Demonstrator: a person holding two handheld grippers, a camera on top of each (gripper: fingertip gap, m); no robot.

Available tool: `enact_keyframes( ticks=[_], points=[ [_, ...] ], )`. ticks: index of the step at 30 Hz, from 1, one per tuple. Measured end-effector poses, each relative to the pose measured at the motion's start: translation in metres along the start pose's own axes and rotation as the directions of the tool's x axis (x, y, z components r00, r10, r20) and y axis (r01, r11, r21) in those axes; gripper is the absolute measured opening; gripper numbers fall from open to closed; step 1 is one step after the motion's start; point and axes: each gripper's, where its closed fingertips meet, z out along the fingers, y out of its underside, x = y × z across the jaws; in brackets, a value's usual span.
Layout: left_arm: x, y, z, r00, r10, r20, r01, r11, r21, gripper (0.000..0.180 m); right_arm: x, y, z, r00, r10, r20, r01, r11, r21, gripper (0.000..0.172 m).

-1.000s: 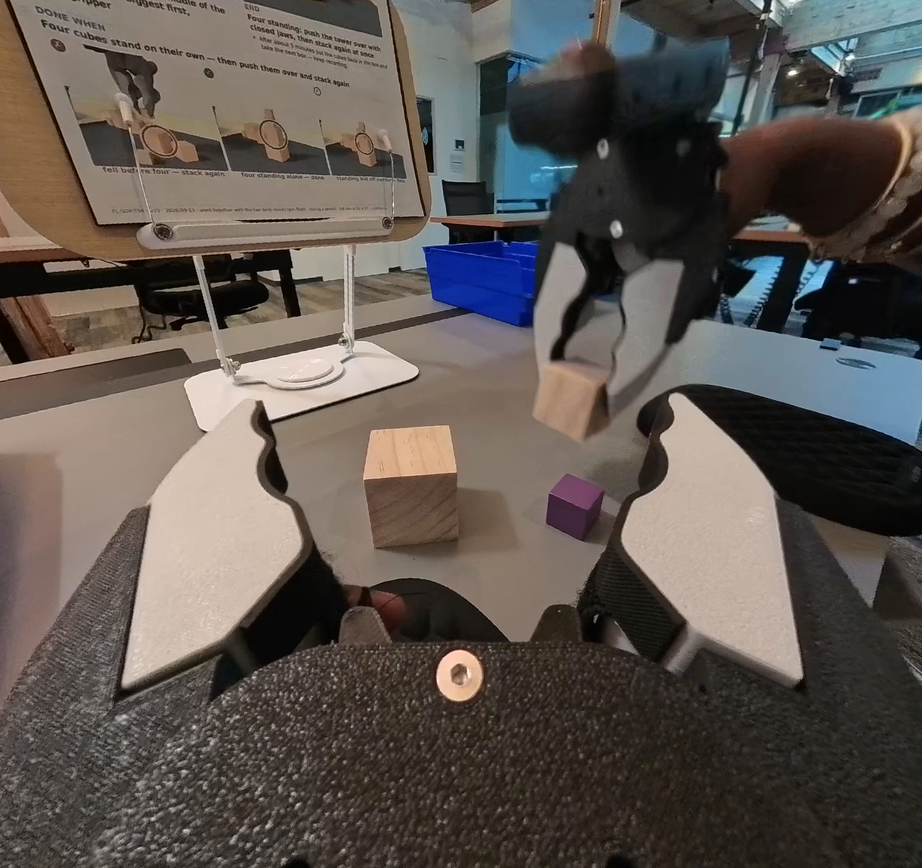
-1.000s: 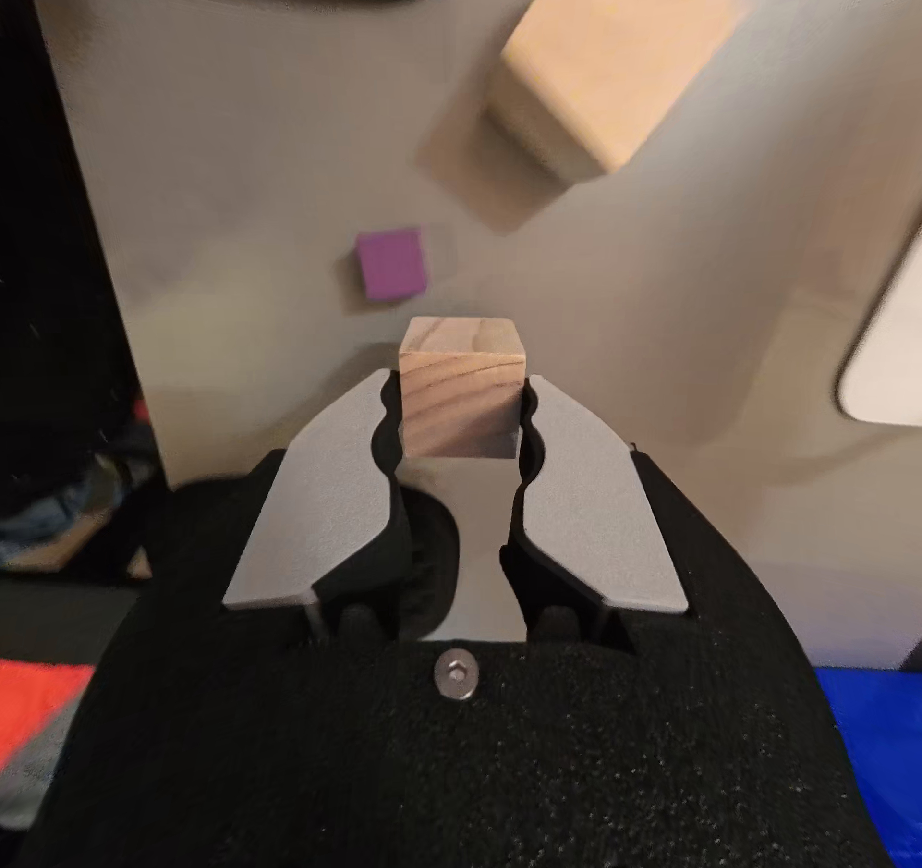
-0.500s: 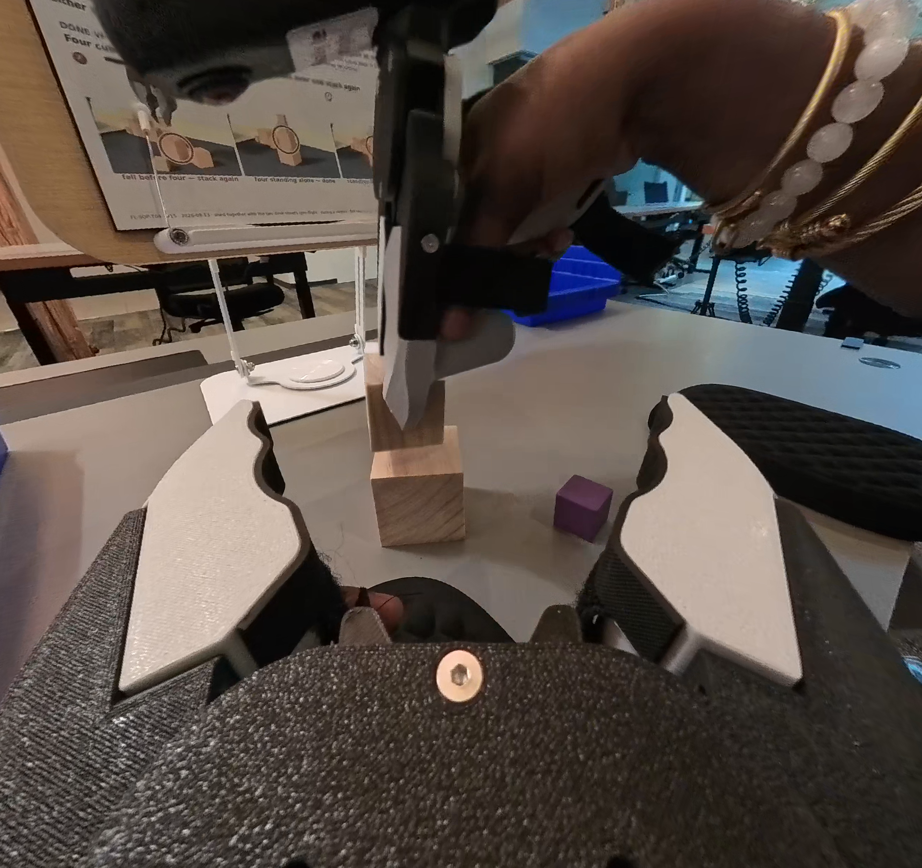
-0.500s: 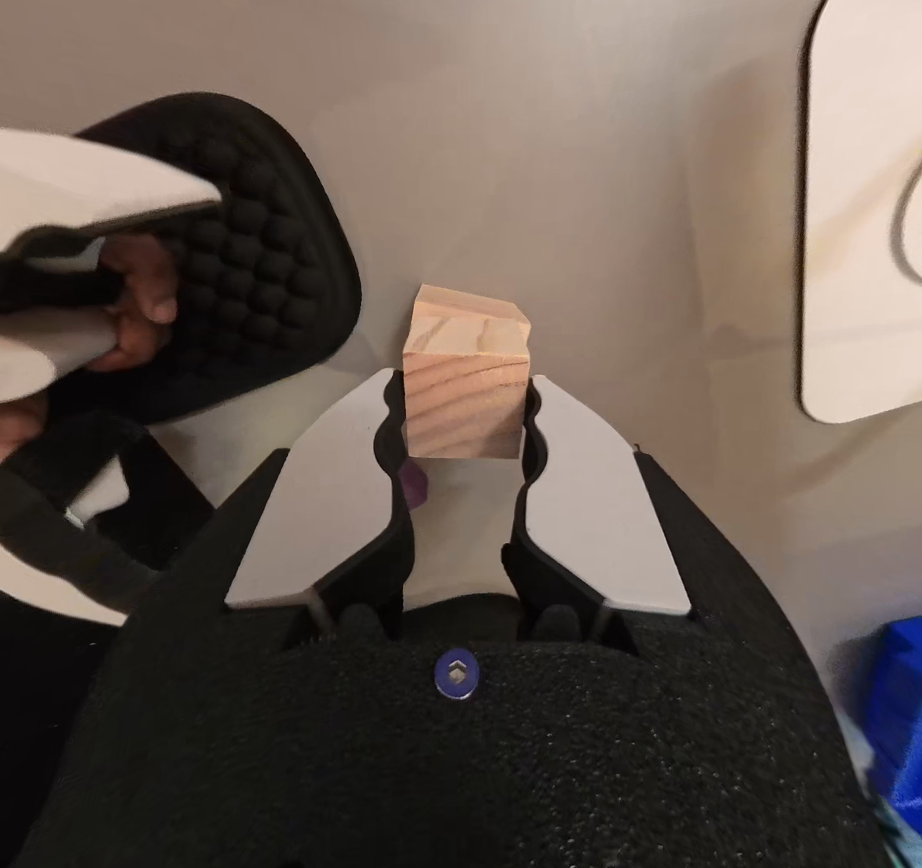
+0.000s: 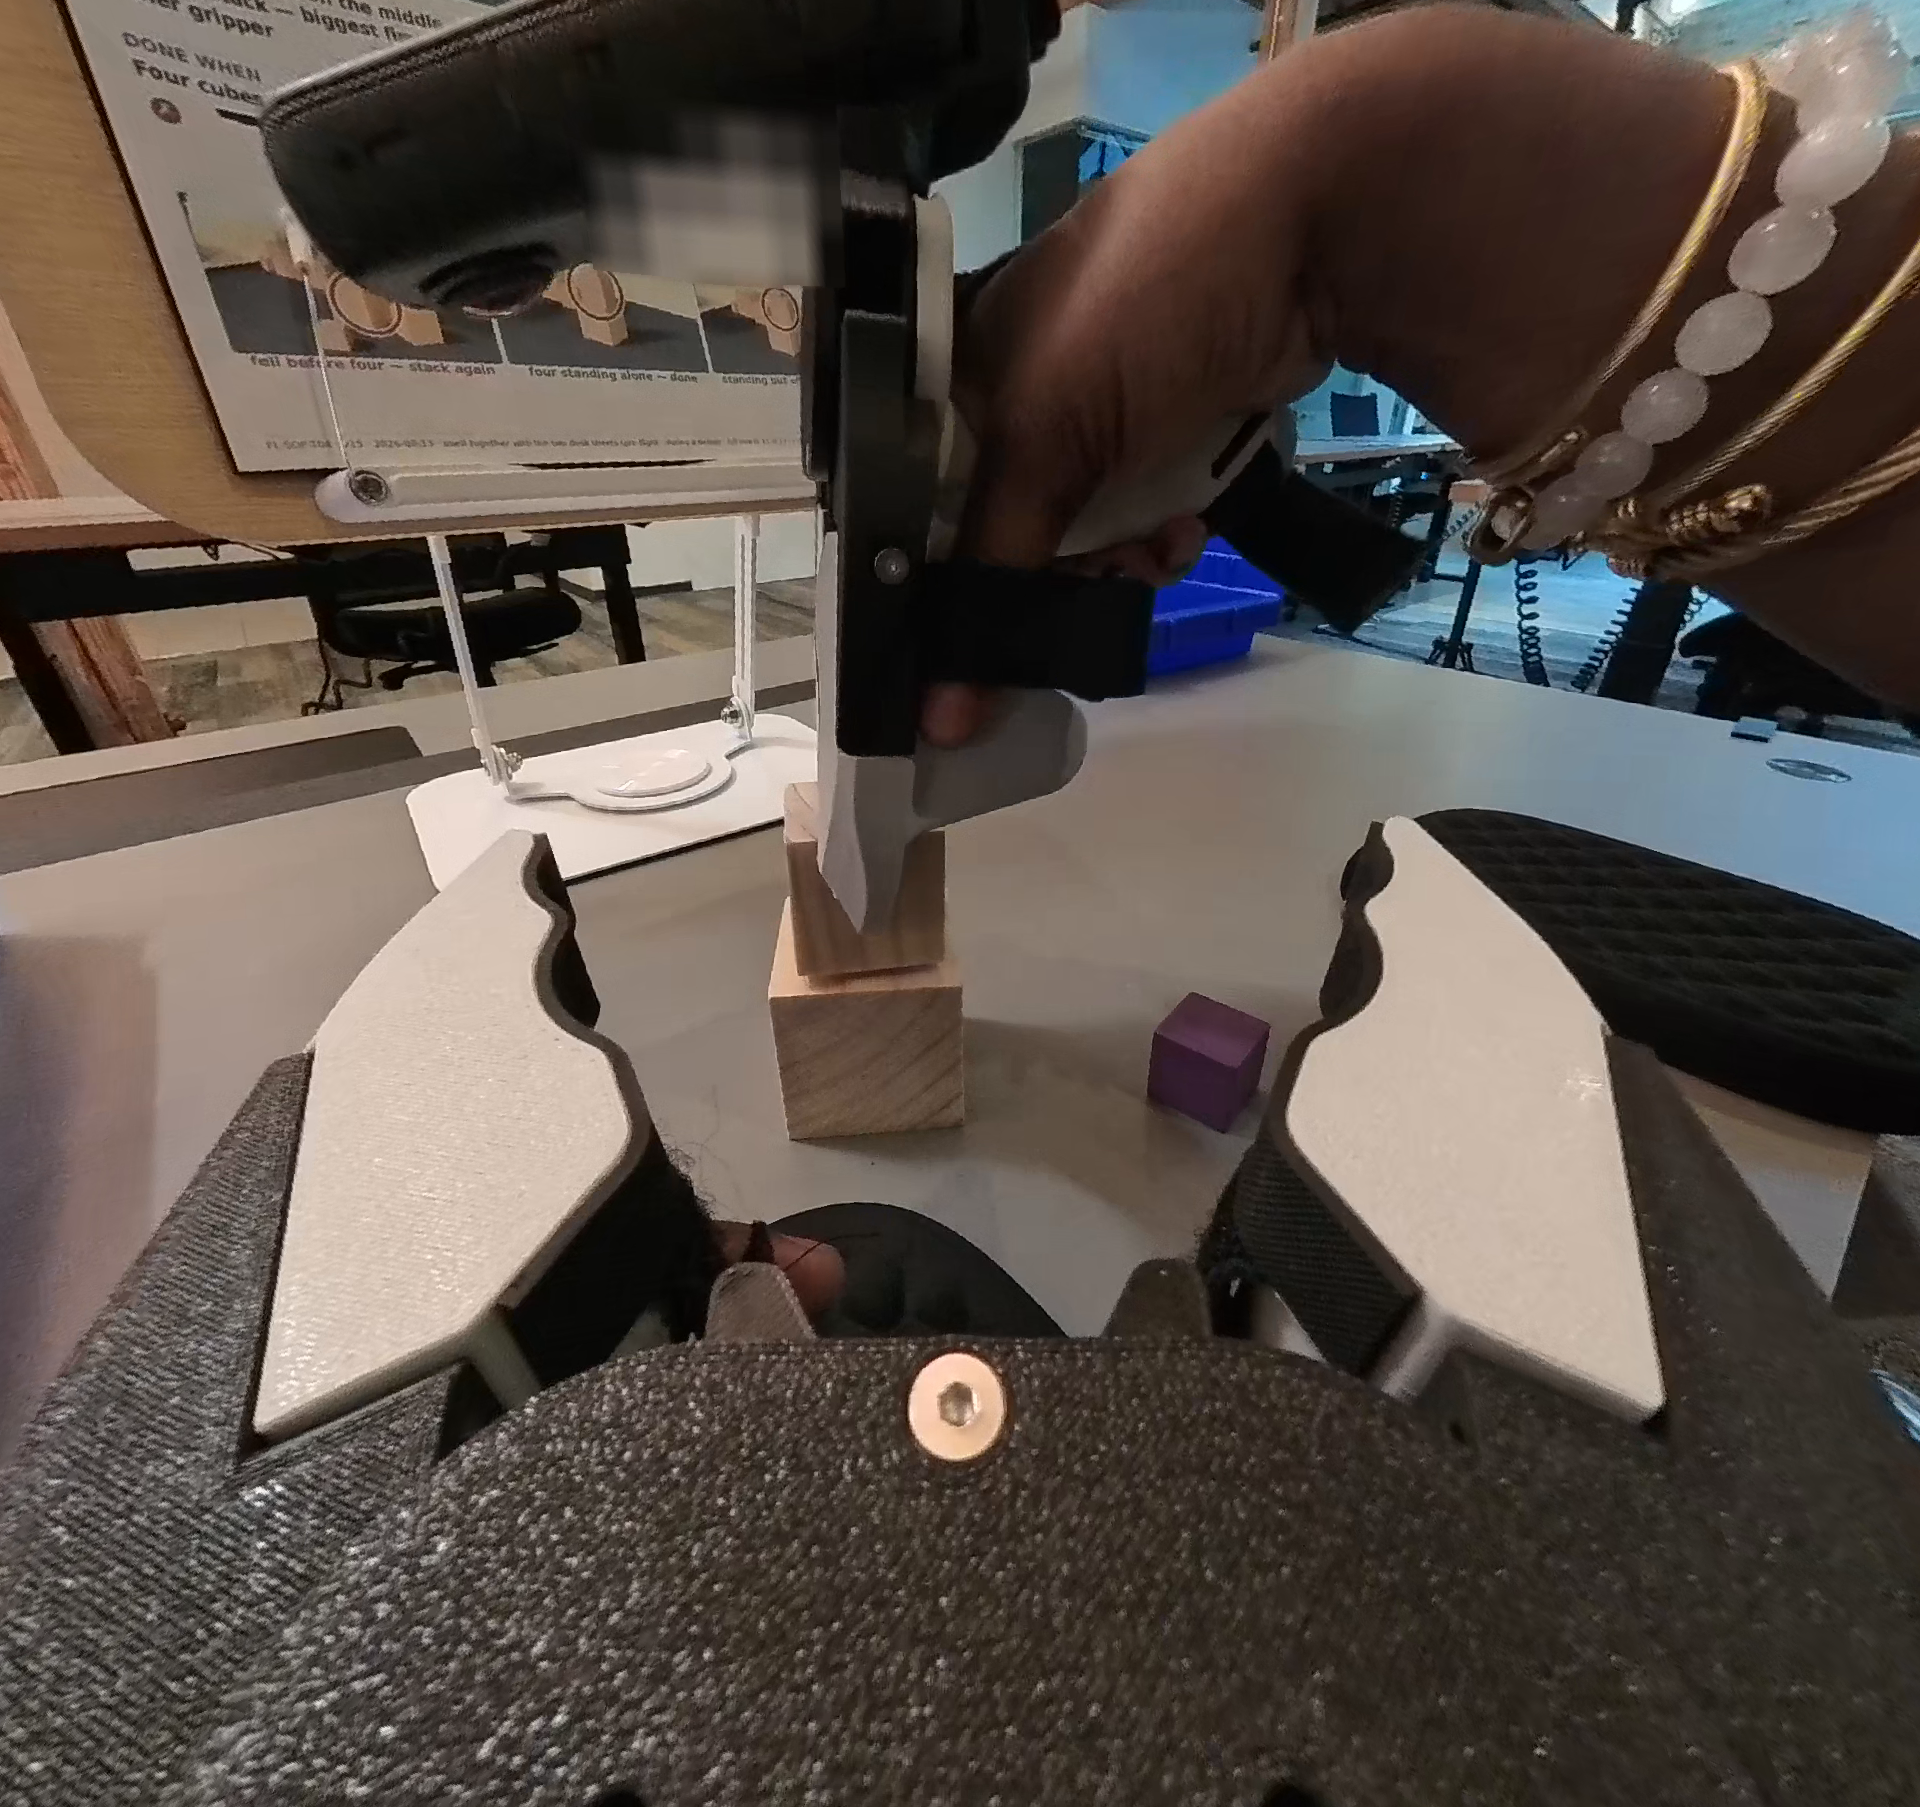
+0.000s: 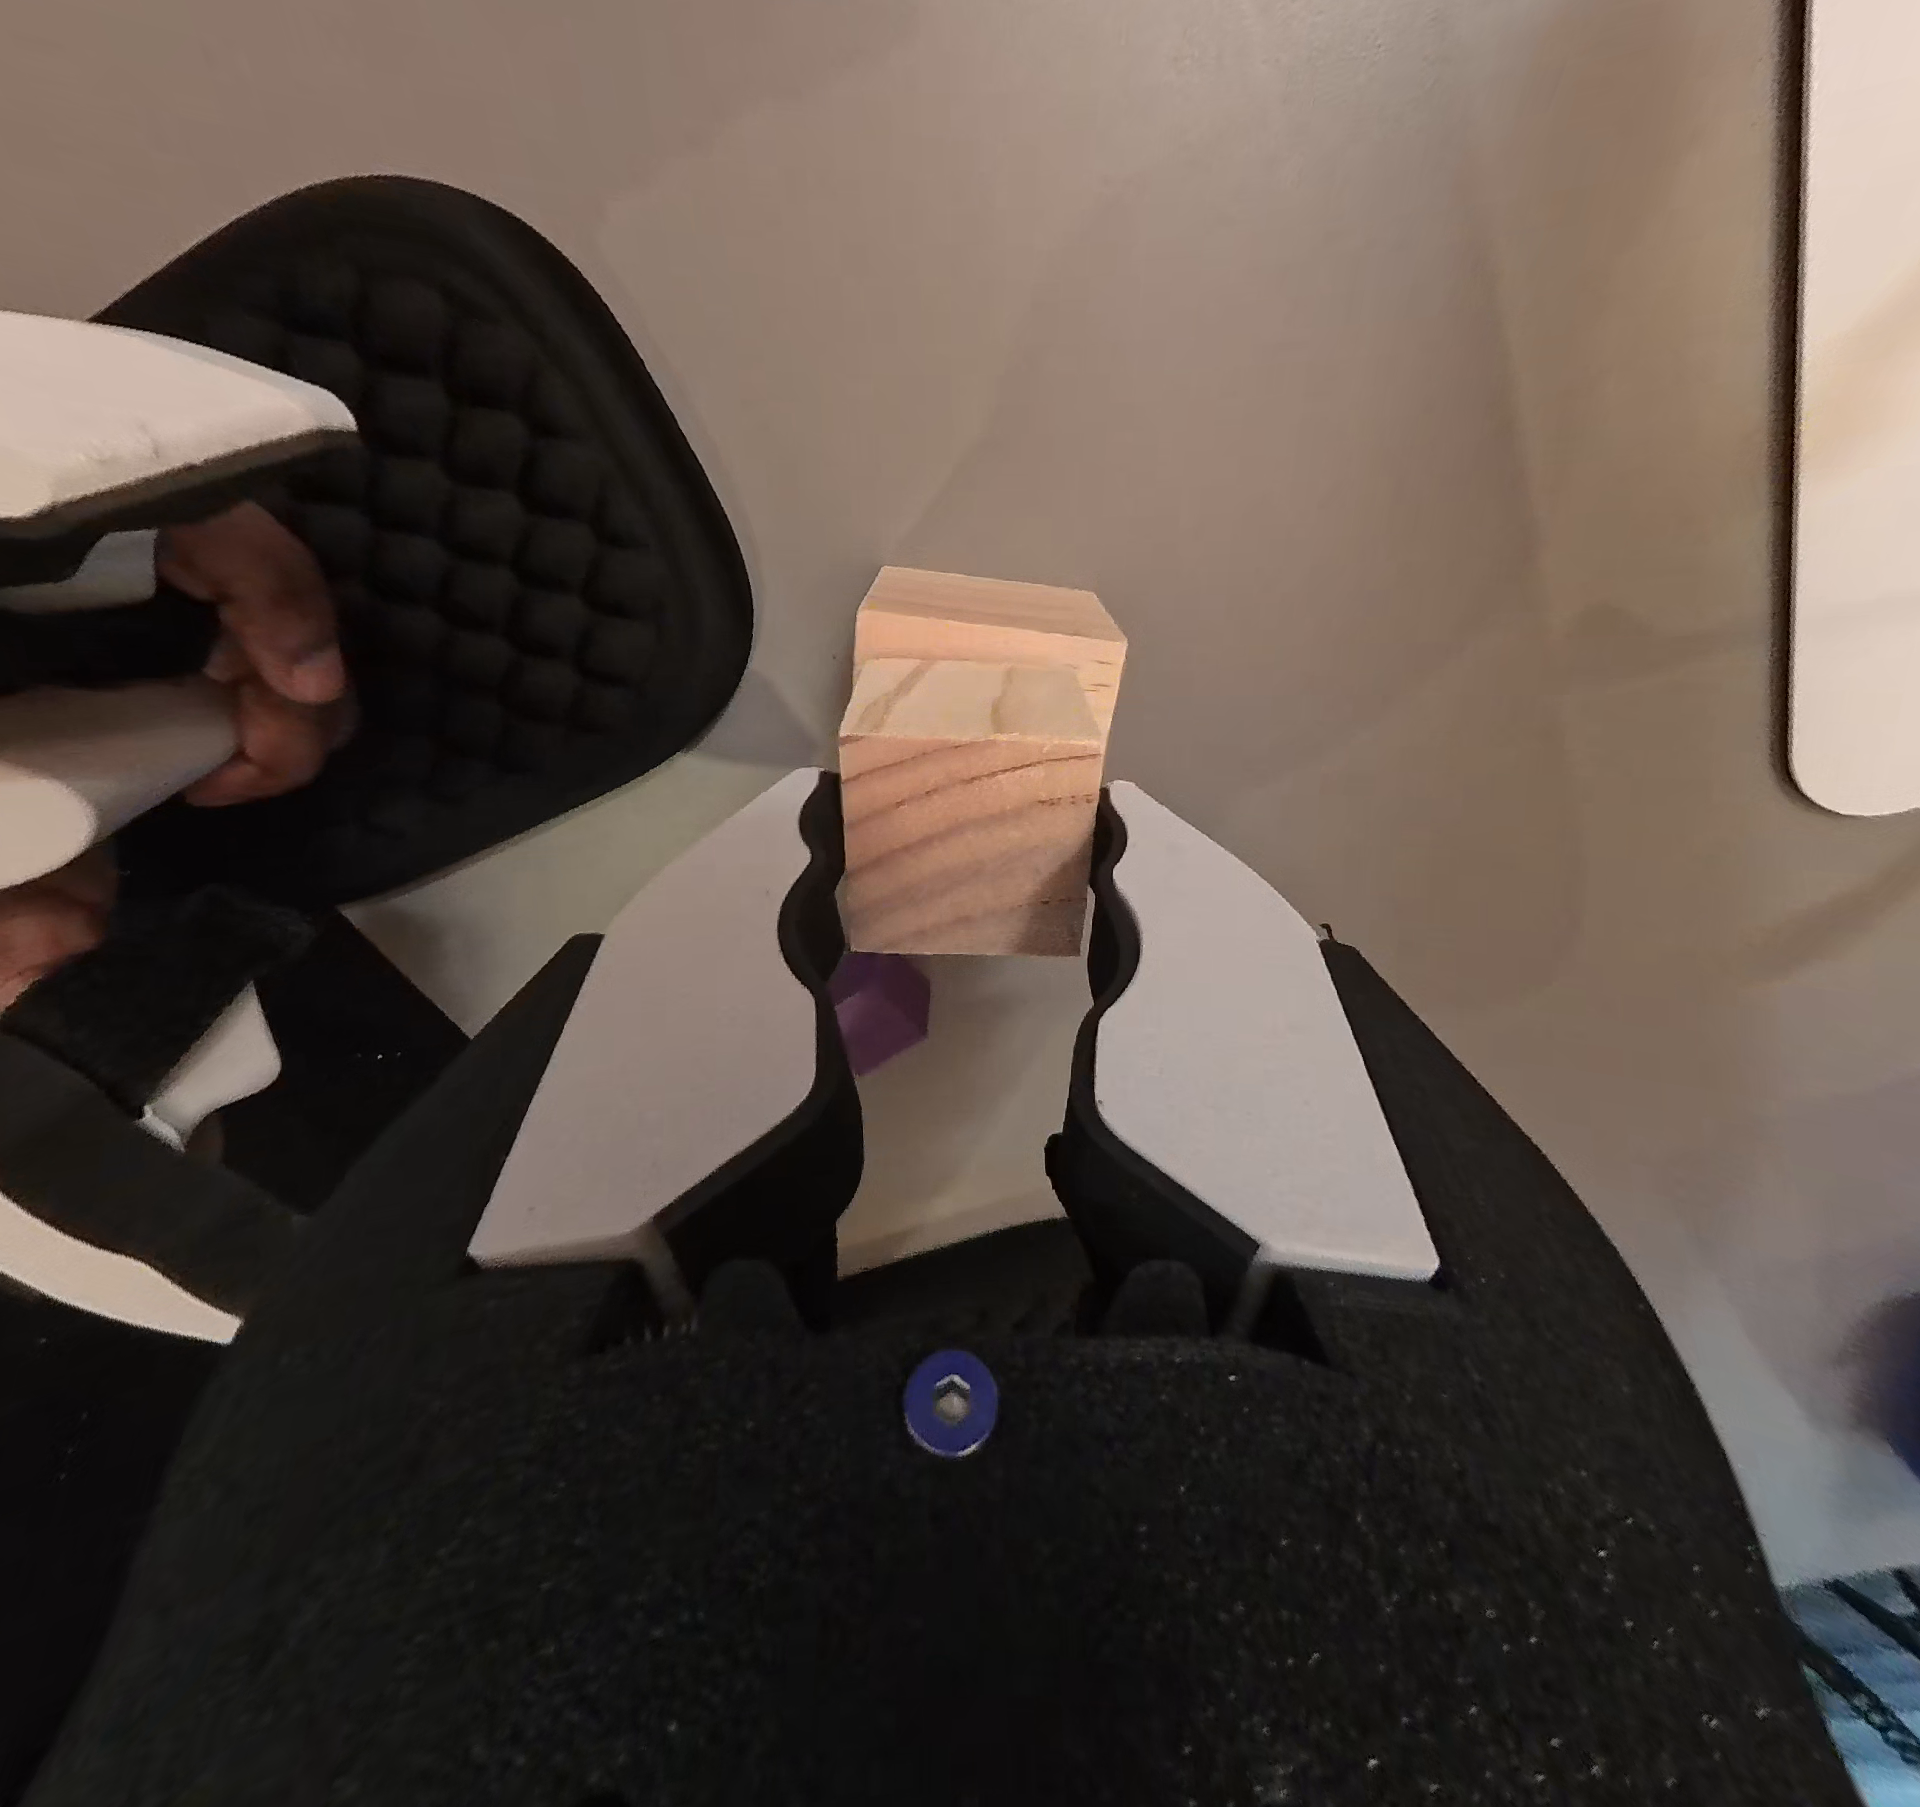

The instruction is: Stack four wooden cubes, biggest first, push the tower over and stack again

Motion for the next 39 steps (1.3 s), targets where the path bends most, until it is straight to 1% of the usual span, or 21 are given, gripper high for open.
enact_keyframes(
  ticks=[5,7,10,15,16,18,20,22,24,25,27,29,31,32,35,39],
  points=[
    [0.0,-0.001,0.0,1.0,-0.003,0.0,0.003,1.0,0.004,0.137,0.002,0.001,0.002,1.0,0.009,0.0,-0.009,1.0,0.001,0.045],
    [-0.001,-0.001,0.0,1.0,-0.006,0.001,0.006,1.0,0.004,0.137,0.006,0.001,0.002,1.0,0.012,-0.021,-0.012,1.0,0.003,0.045],
    [-0.001,-0.001,-0.001,1.0,-0.014,0.0,0.014,1.0,0.008,0.137,0.006,0.0,0.001,1.0,0.006,-0.027,-0.006,1.0,0.008,0.06],
    [-0.001,-0.001,-0.001,1.0,-0.013,-0.003,0.013,1.0,0.011,0.137,0.003,0.0,-0.008,0.999,-0.012,-0.039,0.014,0.999,0.044,0.075],
    [0.0,-0.002,-0.001,1.0,-0.011,-0.004,0.011,1.0,0.013,0.137,0.003,0.0,-0.013,0.998,-0.027,-0.05,0.03,0.997,0.068,0.079],
    [0.0,-0.002,-0.001,1.0,-0.008,-0.006,0.008,1.0,0.015,0.138,0.0,0.005,-0.025,0.992,-0.102,-0.071,0.11,0.987,0.119,0.086],
    [-0.001,-0.002,-0.001,1.0,-0.011,-0.003,0.011,1.0,0.013,0.14,0.0,0.022,-0.034,0.976,-0.192,-0.101,0.204,0.972,0.119,0.093],
    [0.0,-0.001,-0.001,1.0,-0.017,-0.01,0.017,1.0,0.011,0.143,0.0,0.043,-0.038,0.955,-0.274,-0.111,0.284,0.954,0.098,0.093],
    [0.0,-0.001,-0.001,1.0,-0.016,-0.011,0.016,1.0,0.008,0.143,-0.007,0.062,-0.034,0.929,-0.363,-0.077,0.369,0.925,0.089,0.089],
    [0.0,-0.001,0.0,1.0,-0.014,-0.013,0.014,1.0,0.006,0.144,-0.014,0.071,-0.03,0.908,-0.417,-0.04,0.419,0.903,0.096,0.086],
    [0.001,0.0,0.0,1.0,-0.009,-0.015,0.009,1.0,0.0,0.144,-0.029,0.087,-0.016,0.853,-0.52,0.039,0.515,0.851,0.1,0.069],
    [0.001,0.0,0.0,1.0,-0.006,-0.013,0.006,1.0,-0.002,0.144,-0.029,0.098,0.003,0.815,-0.577,0.046,0.575,0.817,0.05,0.068],
    [0.001,0.0,0.0,1.0,-0.006,-0.01,0.006,1.0,-0.002,0.143,-0.024,0.101,0.019,0.793,-0.608,0.02,0.608,0.794,0.003,0.066],
    [0.001,0.0,0.0,1.0,-0.006,-0.01,0.006,1.0,-0.002,0.143,-0.024,0.1,0.026,0.784,-0.62,0.02,0.62,0.785,0.004,0.065],
    [0.001,0.0,0.0,1.0,-0.006,-0.011,0.006,1.0,0.0,0.143,-0.033,0.094,0.036,0.764,-0.644,0.047,0.641,0.765,0.061,0.052],
    [0.001,0.0,0.0,1.0,-0.013,-0.014,0.013,1.0,0.003,0.142,-0.032,0.093,0.042,0.759,-0.65,0.047,0.647,0.76,0.059,0.047]
  ],
)
